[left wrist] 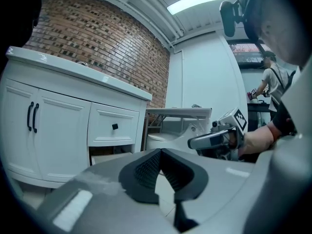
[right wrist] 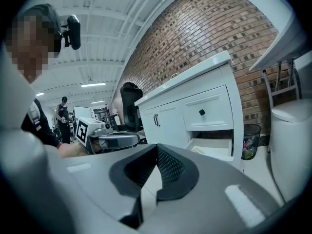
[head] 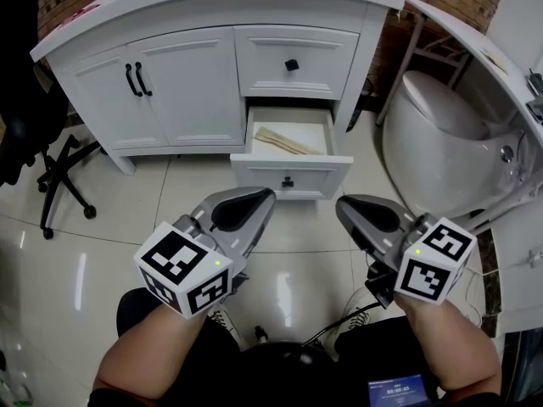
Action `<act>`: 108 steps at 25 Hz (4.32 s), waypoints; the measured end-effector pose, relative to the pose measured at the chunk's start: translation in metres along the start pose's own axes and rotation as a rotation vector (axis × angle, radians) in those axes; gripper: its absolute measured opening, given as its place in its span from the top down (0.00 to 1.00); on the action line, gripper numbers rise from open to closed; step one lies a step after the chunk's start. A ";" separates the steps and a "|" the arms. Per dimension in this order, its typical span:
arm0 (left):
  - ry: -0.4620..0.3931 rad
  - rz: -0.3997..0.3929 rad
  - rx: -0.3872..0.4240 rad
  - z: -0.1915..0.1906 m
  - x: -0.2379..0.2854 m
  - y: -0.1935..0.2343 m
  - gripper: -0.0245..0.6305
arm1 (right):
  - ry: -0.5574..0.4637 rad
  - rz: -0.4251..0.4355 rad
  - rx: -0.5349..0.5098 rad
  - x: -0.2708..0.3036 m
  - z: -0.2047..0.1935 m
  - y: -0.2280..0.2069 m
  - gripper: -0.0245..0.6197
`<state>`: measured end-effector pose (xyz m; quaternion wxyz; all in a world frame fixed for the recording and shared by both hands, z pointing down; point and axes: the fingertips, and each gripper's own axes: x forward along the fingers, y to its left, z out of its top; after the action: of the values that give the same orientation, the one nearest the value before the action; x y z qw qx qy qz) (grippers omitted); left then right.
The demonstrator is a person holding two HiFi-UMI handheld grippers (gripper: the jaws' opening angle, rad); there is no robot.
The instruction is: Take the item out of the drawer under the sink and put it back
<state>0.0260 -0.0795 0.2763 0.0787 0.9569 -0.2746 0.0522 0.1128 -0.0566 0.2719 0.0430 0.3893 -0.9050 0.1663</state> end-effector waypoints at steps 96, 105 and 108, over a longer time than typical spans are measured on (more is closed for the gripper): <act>0.053 0.058 -0.155 -0.036 0.064 0.130 0.95 | 1.003 0.001 -0.504 0.303 -0.133 -0.250 0.86; 0.065 0.050 -0.147 -0.038 0.063 0.123 0.95 | 0.950 -0.013 -0.555 0.295 -0.111 -0.240 0.94; 0.064 0.049 -0.141 -0.037 0.062 0.121 0.95 | 0.931 -0.022 -0.552 0.289 -0.100 -0.238 0.94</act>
<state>0.0120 -0.2059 0.3362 0.1535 0.9397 -0.2985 0.0649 0.0786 -0.3748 0.4898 0.5417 0.2583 -0.7962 0.0767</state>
